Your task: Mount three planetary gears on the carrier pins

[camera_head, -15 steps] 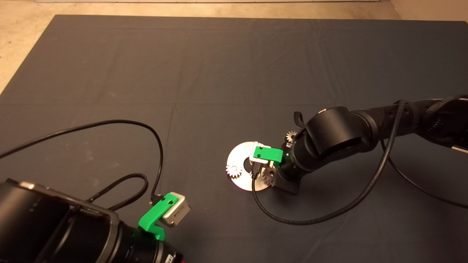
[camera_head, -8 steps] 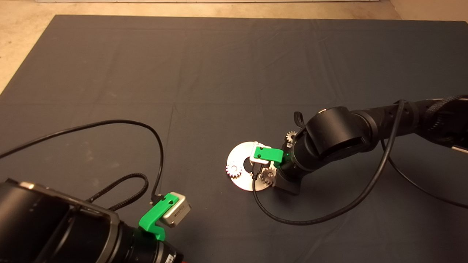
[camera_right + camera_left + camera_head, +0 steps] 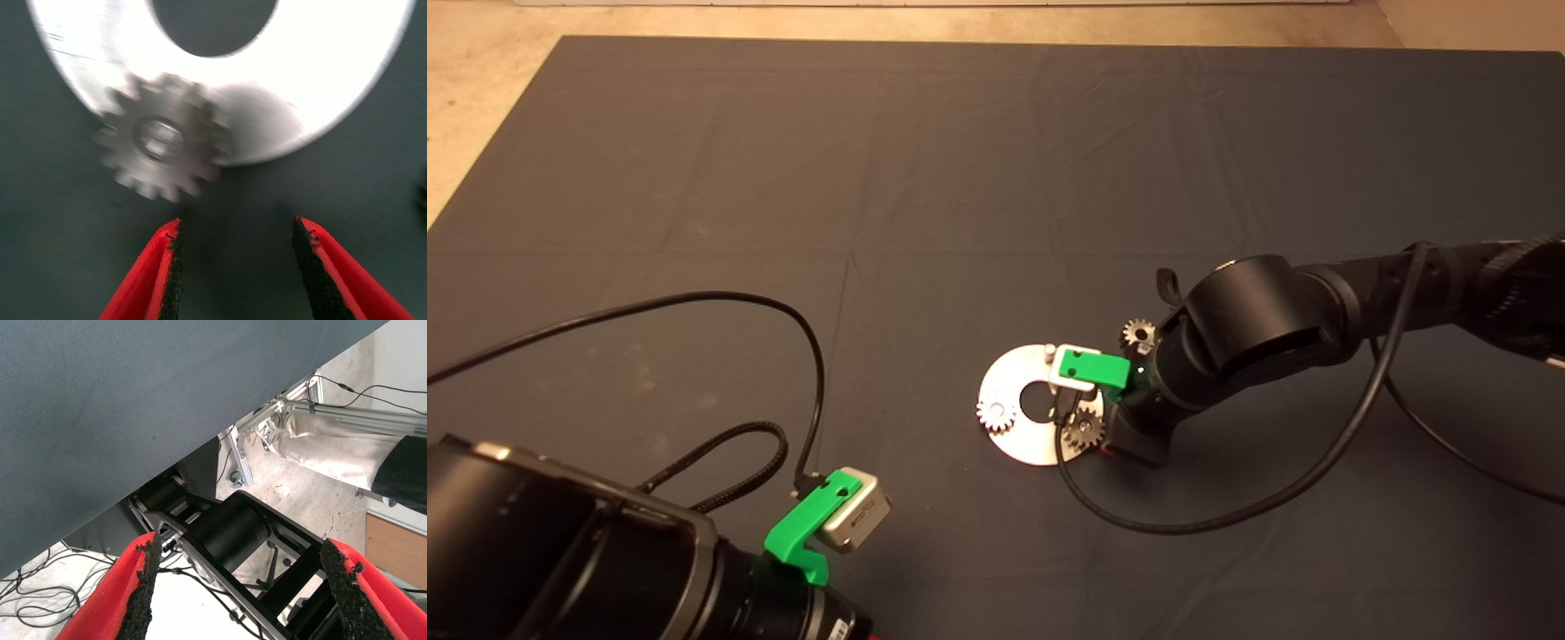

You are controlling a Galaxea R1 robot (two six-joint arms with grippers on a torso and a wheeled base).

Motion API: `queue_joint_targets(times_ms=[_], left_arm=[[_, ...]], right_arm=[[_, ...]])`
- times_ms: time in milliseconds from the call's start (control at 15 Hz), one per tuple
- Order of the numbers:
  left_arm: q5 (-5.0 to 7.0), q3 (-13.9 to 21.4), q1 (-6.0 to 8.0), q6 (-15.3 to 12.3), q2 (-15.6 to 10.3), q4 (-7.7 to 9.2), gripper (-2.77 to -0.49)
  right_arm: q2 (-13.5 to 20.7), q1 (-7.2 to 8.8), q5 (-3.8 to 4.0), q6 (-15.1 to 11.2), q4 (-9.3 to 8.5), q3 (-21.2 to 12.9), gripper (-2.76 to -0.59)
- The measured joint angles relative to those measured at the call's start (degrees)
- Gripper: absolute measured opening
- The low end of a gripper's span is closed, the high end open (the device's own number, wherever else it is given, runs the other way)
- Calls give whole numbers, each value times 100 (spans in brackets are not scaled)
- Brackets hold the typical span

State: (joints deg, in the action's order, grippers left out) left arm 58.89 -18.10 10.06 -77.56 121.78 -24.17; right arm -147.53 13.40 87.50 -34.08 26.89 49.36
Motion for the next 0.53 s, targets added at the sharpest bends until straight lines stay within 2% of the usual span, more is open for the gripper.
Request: queue_joint_targets(times_ms=[133,200,333,400,533], left_arm=[[0,0,-2,2,-1,0,-161],[0,0,0,2,-1,0,-161],[0,0,0,2,-1,0,-161],[0,0,0,2,2,0,-161],[-1,0,0,2,3,0,-161]], right_arm=[[286,252,17,0,2,0,-206],[400,321,15,0,0,0,-204],[604,383,21,-1,0,0,-203],[669,413,23,0,0,0,-191],[742,440,17,0,0,2,-187]])
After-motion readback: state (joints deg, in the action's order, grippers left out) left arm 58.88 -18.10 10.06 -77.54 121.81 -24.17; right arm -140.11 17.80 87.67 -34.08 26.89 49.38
